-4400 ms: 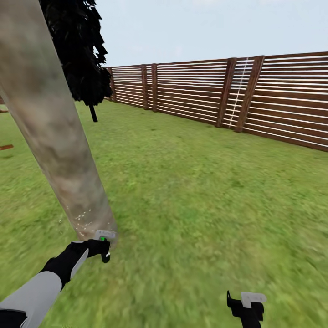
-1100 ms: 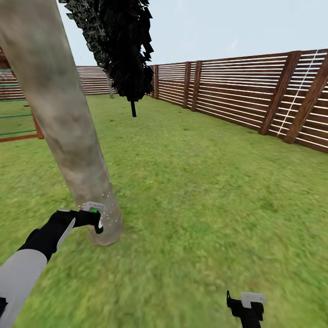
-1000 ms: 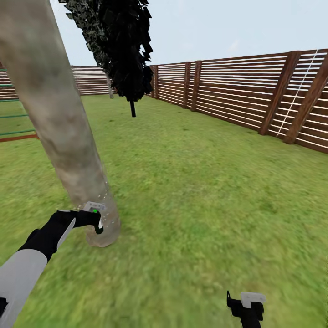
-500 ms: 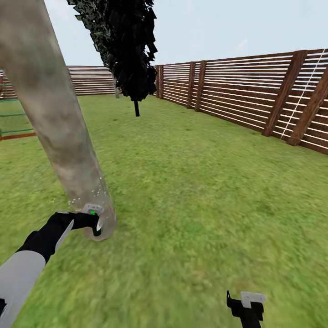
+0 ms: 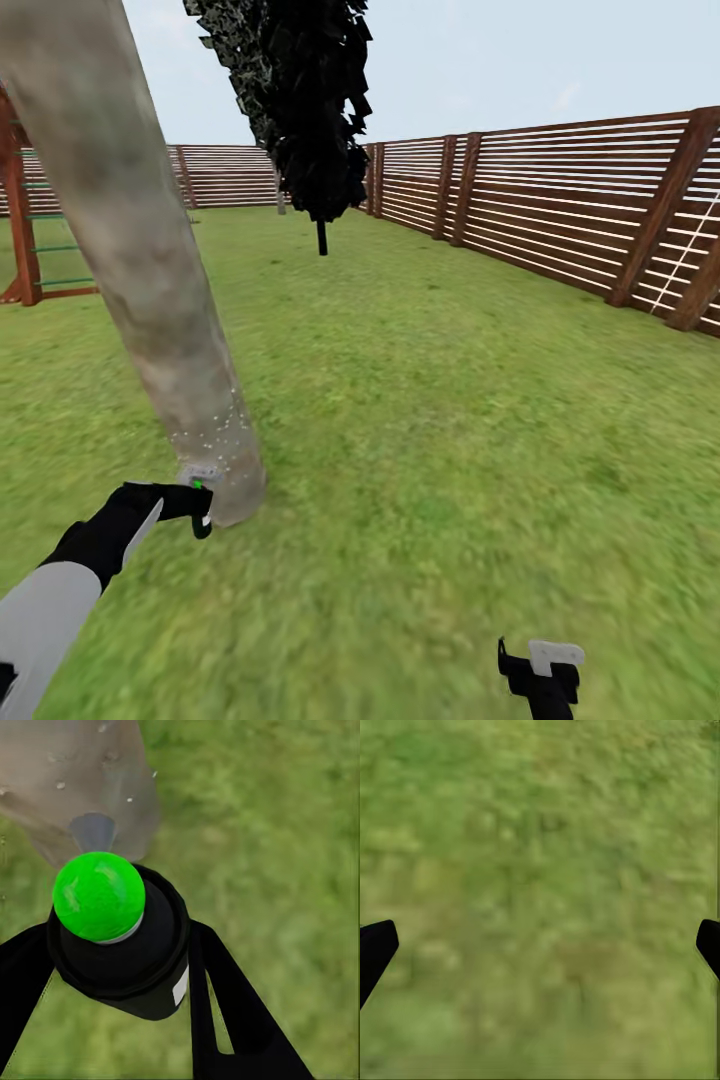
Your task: In the garden, pick up the pesticide atomizer on the floor and spray pesticide onto both trees until each tree trunk is fully covered.
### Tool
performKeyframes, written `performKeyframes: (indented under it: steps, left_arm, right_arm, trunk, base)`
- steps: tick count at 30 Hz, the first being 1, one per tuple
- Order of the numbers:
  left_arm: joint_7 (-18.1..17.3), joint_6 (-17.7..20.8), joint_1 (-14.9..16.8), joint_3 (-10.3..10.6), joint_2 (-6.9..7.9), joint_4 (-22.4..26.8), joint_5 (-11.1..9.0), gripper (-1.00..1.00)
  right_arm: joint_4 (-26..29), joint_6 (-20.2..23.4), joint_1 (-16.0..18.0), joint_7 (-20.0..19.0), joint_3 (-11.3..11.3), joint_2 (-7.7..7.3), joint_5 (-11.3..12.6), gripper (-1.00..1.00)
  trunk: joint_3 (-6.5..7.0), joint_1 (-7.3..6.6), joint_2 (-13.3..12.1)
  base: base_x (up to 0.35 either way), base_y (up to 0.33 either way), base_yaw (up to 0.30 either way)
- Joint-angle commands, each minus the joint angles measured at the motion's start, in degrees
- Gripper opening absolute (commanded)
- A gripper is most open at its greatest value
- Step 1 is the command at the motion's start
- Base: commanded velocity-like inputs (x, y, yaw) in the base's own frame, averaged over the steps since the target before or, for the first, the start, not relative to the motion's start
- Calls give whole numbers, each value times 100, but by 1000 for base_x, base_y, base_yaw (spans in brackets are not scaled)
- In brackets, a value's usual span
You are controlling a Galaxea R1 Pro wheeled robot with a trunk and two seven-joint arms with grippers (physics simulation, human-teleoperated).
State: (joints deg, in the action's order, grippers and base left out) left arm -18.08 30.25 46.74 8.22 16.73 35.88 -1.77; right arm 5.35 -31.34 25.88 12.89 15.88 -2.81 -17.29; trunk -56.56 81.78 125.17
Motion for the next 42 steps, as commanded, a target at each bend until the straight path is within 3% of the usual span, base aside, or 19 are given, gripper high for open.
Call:
performKeyframes:
  steps: [1, 4, 10, 14, 18, 24, 33, 37, 42]
  left_arm:
    - [133, 32, -15, 22, 6, -9, -32, -100]
    - [348, -2, -80, 22, 12, -287, -52, -100]
    - [396, -603, -95, 14, 9, -1034, -275, -100]
    - [401, -620, -95, -9, -2, -1071, -396, -100]
    - [402, -661, -95, -267, -44, -1089, -451, -100]
    - [411, -735, -95, -294, -56, -1286, -422, -100]
    - [421, -748, -95, -295, -48, -1378, -394, -100]
    - [943, -1003, -95, -295, -67, -1381, -446, -100]
    - [966, -1030, -95, -294, -191, -1382, -464, -100]
  right_arm:
    - [-8, -13, 5, 29, 29, 0, -59, 100]
    - [-8, -13, 5, 29, 29, 3, -56, 100]
    - [-8, -13, 5, 29, 29, 8, -56, 100]
    - [-8, -13, 5, 29, 29, 9, -55, 100]
    - [-8, -13, 5, 29, 29, 9, -55, 100]
    - [-8, -13, 5, 29, 29, 9, -55, 100]
    - [-8, -13, 5, 29, 29, 9, -56, 100]
    - [-8, -13, 5, 29, 29, 9, -55, 100]
    - [-8, -13, 5, 29, 29, 9, -55, 100]
  trunk:
    - [-5, 1, 2]
    - [-5, 1, 2]
    - [-5, 1, 2]
    - [-5, 1, 2]
    - [-5, 1, 2]
    - [-5, 1, 2]
    - [-5, 1, 2]
    - [-5, 1, 2]
    - [-5, 1, 2]
  base:
    - [186, -217, 0]
    - [146, -240, 0]
    - [41, -268, 0]
    - [1, -273, 118]
    - [0, -273, 264]
    - [4, -273, 263]
    - [109, -273, 16]
    - [124, -273, 0]
    - [178, -244, 0]
